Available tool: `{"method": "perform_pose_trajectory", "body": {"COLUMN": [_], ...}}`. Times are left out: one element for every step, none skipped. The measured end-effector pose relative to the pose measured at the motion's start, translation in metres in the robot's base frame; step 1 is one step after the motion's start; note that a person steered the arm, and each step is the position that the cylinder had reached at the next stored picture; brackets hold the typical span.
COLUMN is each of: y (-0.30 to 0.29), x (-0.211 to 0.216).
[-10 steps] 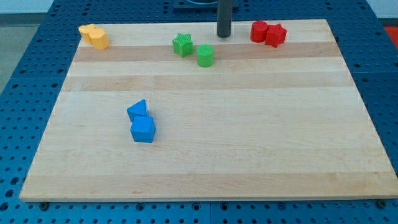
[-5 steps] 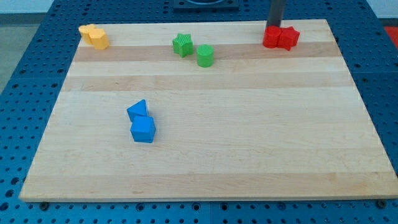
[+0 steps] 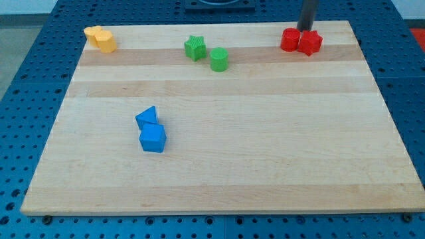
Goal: Place red blocks in a vertical line
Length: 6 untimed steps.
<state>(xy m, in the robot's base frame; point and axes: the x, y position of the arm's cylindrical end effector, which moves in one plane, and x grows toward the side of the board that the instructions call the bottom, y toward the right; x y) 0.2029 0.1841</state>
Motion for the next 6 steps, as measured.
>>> {"method": "perform_pose_trajectory", "body": {"y": [-0.016, -0.036, -0.051, -0.051, -0.051, -0.05], "x": [-0.011, -0.011, -0.004, 0.018, 0.031, 0.045]}}
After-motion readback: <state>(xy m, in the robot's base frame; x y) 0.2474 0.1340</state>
